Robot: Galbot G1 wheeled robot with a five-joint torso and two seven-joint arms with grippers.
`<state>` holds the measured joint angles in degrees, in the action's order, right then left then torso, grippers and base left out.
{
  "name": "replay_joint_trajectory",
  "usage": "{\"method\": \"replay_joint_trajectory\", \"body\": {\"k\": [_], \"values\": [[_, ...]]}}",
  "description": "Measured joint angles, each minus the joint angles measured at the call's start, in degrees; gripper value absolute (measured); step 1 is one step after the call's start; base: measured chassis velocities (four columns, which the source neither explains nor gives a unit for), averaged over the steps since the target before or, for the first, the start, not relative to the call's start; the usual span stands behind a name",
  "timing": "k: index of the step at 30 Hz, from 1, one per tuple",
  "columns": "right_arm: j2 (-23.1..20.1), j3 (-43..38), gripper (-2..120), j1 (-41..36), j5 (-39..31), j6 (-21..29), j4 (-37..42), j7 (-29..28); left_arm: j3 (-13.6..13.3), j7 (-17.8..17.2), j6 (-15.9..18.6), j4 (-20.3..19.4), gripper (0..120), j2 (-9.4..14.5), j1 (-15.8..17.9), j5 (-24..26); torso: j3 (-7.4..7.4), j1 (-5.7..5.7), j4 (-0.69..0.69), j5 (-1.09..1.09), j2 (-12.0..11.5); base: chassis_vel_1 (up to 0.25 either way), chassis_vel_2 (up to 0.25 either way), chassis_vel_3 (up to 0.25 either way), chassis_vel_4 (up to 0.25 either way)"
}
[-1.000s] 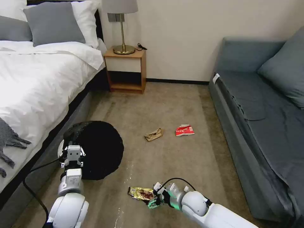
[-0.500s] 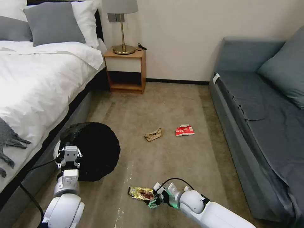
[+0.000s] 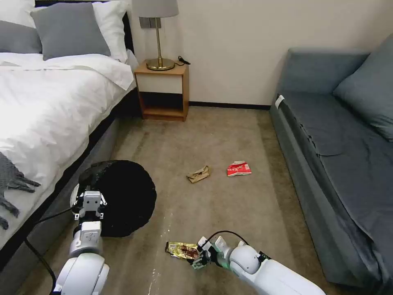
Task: Pick up the trash bin, then pick up the garbage on the floor and place it into the trash bin.
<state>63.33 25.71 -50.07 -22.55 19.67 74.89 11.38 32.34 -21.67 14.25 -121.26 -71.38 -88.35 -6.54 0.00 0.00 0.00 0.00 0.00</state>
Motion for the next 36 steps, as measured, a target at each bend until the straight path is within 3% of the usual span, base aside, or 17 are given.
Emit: {"method": "replay_joint_trajectory", "body": {"k": [12,15,19,22,36], "values": [[1.59,-0.17,99,0.35,1.32,-0.30,-2.77,0.65,0.40,0.00,-0.07,0.30,4,-0.02,-0.24,-0.15,0.00,0.00,0.00,0.01,0.00,0.000,0.000,0.000,0.000],[1.74,-0.18,95,0.48,2.09,-0.26,-3.23,0.95,0.44,0.00,-0.12,0.36,4,-0.06,-0.22,-0.15,0.00,0.00,0.00,0.00,0.00,0.000,0.000,0.000,0.000],[1.94,-0.36,82,0.69,3.90,0.16,-4.06,1.71,0.62,0.00,-0.16,0.48,4,0.02,-0.15,0.00,0.00,0.00,0.00,0.00,0.00,0.000,0.000,0.000,0.000],[2.15,-0.51,64,0.86,4.71,0.26,-4.68,1.99,0.83,0.01,-0.20,0.51,4,0.22,-0.08,0.21,0.00,0.00,0.00,0.00,0.00,0.000,0.000,0.000,0.000],[2.11,-1.50,17,0.47,6.12,-0.33,-5.48,2.88,1.02,0.04,-0.21,0.13,4,0.34,-0.38,0.42,0.00,0.00,0.00,0.00,0.00,0.000,0.000,0.000,0.000]]}}
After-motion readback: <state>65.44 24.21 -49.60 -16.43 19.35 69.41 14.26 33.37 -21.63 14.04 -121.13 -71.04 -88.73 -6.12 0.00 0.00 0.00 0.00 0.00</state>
